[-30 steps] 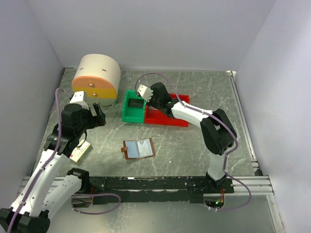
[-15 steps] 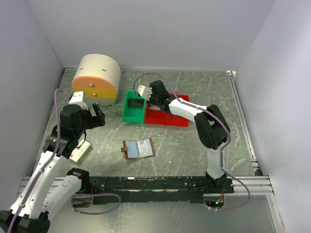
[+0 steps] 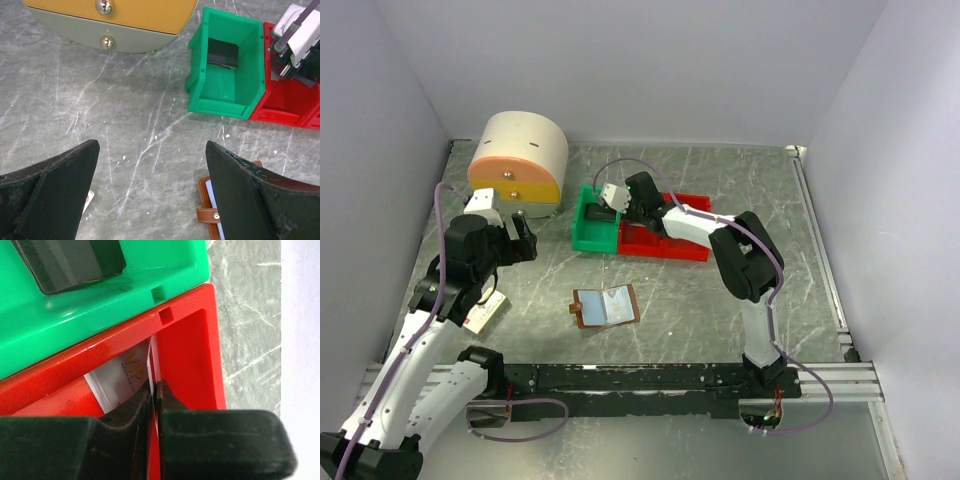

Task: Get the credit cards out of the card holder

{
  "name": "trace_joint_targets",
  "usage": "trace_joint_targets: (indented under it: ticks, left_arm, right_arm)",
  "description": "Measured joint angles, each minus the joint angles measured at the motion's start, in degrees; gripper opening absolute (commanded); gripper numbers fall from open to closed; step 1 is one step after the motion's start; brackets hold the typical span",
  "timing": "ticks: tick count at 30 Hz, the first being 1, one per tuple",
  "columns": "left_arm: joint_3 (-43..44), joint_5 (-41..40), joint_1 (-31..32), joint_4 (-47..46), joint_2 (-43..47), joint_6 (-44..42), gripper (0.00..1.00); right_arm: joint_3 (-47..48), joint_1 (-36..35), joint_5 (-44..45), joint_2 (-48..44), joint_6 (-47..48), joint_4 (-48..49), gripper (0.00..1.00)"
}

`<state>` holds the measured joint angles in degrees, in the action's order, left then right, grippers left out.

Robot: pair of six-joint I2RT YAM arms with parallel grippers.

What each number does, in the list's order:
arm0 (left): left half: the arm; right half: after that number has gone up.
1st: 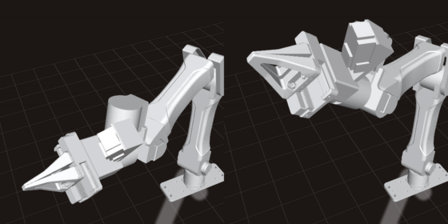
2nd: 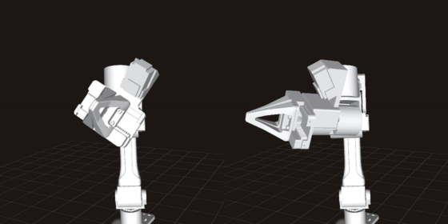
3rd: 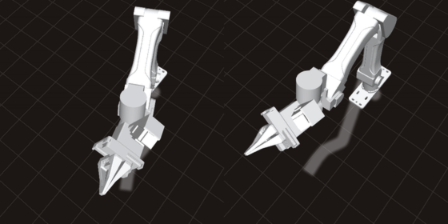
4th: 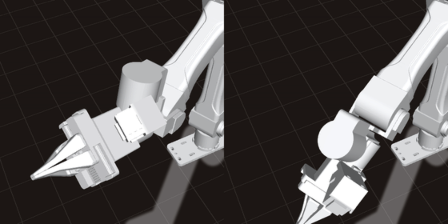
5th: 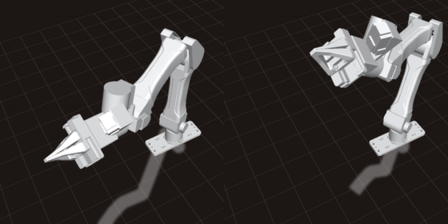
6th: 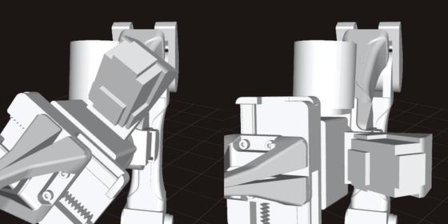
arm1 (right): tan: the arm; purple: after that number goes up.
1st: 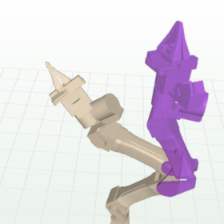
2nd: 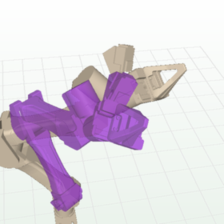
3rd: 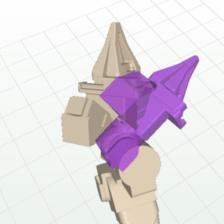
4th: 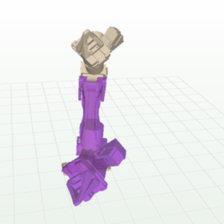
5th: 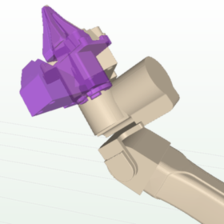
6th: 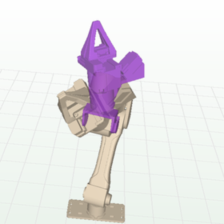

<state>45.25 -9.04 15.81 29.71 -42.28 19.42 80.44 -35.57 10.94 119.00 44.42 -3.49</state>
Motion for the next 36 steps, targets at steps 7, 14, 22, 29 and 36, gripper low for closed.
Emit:
trace_joint_targets:
  ticks: [7, 14, 22, 29, 36]
  left_arm:
    - [0.00, 0.31, 0.02, 0.02, -0.15, -0.20, 1.00]
    - [0.00, 0.35, 0.02, 0.02, -0.26, -0.57, 1.00]
    - [0.00, 0.83, 0.02, 0.00, -0.72, -0.68, 1.00]
    - [0.00, 1.62, 0.00, 0.00, -0.79, -0.98, 0.99]
    - [0.00, 1.79, 0.00, 0.00, -1.31, -1.01, 1.00]
  right_arm:
    - [-0.22, 0.02, -0.63, 0.00, -0.04, -0.92, 0.23]
    - [0.02, 0.35, -0.46, 0.02, -1.11, -3.08, 0.34]
    - [0.07, 0.35, -0.46, 0.00, -2.32, -3.85, 0.45]
    - [0.13, 0.39, -1.33, 0.00, -2.69, -4.13, 0.46]
    - [0.20, 0.74, -3.13, -0.26, -4.20, -4.15, 0.46]
